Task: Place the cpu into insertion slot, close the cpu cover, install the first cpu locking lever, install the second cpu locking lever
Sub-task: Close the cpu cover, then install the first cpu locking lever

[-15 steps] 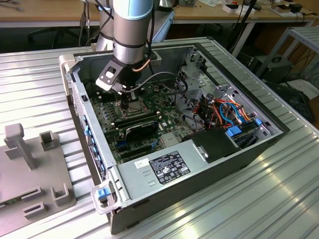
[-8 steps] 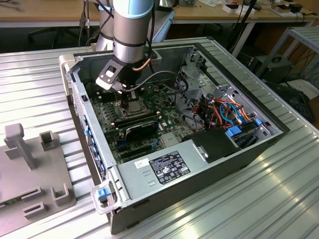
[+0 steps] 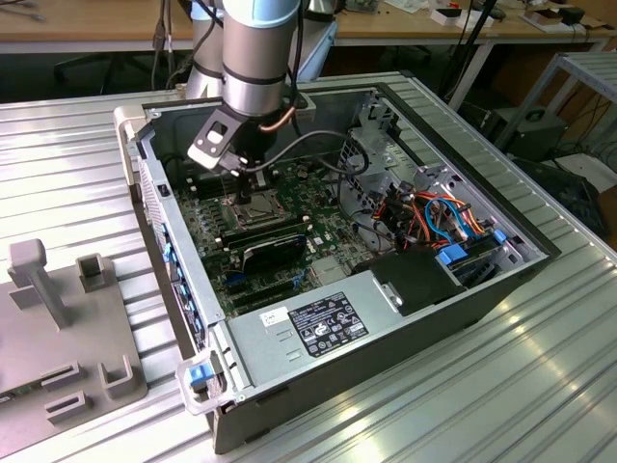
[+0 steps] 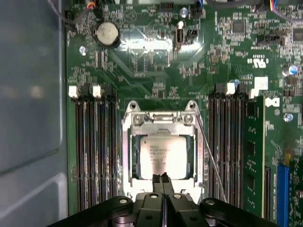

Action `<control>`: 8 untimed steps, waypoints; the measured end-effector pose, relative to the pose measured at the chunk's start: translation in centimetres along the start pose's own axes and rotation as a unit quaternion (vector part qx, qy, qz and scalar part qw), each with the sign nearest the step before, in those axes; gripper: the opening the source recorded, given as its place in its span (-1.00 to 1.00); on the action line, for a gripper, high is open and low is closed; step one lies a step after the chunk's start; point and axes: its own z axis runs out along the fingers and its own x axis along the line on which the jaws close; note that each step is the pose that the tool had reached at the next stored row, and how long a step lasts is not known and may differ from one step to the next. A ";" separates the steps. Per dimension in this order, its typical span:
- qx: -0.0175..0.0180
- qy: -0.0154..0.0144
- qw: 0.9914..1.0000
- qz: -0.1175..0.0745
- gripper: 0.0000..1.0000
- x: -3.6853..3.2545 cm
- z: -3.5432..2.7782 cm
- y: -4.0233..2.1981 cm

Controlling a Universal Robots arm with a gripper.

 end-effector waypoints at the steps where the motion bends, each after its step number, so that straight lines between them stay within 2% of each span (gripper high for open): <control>1: 0.000 0.000 1.000 0.000 -0.79 0.01 0.01 0.50; 3: 0.000 0.000 1.000 0.000 -0.79 0.01 0.01 1.04; 8: 0.000 0.000 1.000 0.000 -0.79 0.02 0.01 1.26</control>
